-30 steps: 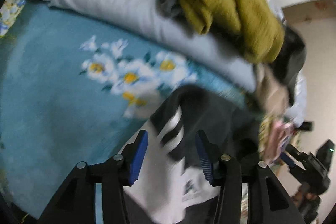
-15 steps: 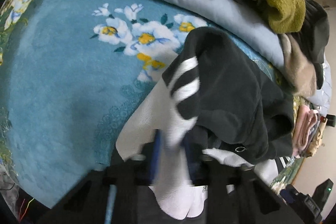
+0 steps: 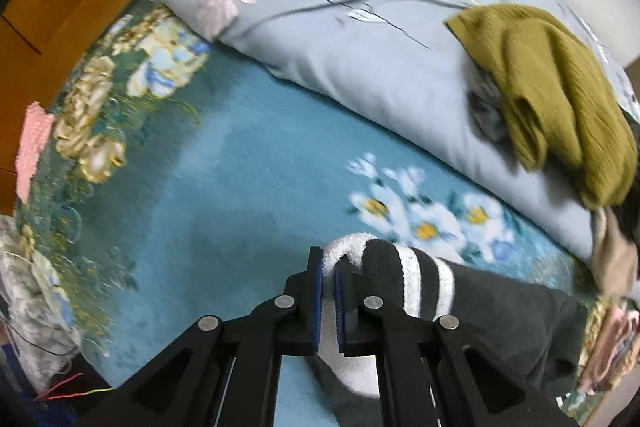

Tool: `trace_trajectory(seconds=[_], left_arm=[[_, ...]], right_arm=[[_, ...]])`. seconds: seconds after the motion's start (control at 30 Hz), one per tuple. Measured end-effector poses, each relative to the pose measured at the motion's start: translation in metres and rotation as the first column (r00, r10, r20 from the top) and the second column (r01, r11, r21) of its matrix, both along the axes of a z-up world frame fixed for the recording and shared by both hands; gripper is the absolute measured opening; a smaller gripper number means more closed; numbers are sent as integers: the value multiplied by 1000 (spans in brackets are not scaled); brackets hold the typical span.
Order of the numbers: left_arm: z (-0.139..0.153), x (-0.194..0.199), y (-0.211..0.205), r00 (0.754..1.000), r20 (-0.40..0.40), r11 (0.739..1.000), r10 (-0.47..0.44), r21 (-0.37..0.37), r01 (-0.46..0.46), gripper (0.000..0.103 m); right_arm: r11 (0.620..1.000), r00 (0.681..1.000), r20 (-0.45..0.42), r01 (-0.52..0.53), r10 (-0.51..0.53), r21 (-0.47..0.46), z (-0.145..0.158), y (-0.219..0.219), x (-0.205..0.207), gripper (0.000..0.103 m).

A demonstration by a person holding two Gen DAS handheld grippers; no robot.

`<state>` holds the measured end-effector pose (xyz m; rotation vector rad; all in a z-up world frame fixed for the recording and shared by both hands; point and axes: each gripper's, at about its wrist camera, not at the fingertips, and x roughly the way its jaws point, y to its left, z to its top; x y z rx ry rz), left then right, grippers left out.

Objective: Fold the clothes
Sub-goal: 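Lower the hoodie onto the teal blanket and spread it with both grippers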

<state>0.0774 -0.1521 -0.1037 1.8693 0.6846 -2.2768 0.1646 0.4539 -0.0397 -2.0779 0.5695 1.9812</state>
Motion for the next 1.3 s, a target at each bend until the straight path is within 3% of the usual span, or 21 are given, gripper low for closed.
trace_trajectory(seconds=[0.2, 0.33, 0.57, 0.63, 0.67, 0.73, 0.93, 1.13, 1.3], left_arm=[[-10, -4, -19, 998, 35, 999, 44, -14, -43, 6], [-12, -6, -15, 999, 47, 1000, 13, -29, -11, 6], [-13, -6, -9, 998, 57, 1000, -2, -2, 2, 6], [-14, -5, -8, 998, 57, 1000, 2, 10, -3, 6], [-15, -4, -8, 998, 57, 1000, 5, 17, -6, 6], [-15, -4, -9, 999, 53, 999, 10, 37, -11, 6], [-12, -13, -10, 999, 40, 995, 11, 102, -15, 6], [-4, -40, 2, 1000, -2, 988, -14, 152, 15, 6], [-10, -72, 14, 999, 3, 986, -39, 161, 38, 6]], right_arm=[[986, 986, 39, -164, 164, 9, -28, -23, -33, 54], [949, 948, 58, -315, 313, 22, -49, -51, -57, 54], [895, 893, 99, -444, 438, 38, -73, -73, -79, 53], [896, 891, 116, -444, 439, 23, -76, -73, -78, 28], [898, 892, 122, -439, 434, 16, -77, -73, -76, 26], [908, 903, 116, -418, 413, 15, -72, -70, -74, 9], [917, 919, 51, -394, 391, 60, -37, -51, -99, 8], [912, 924, -60, -360, 378, 198, 9, -30, -178, 8], [905, 921, -123, -326, 369, 273, 28, -26, -233, 8]])
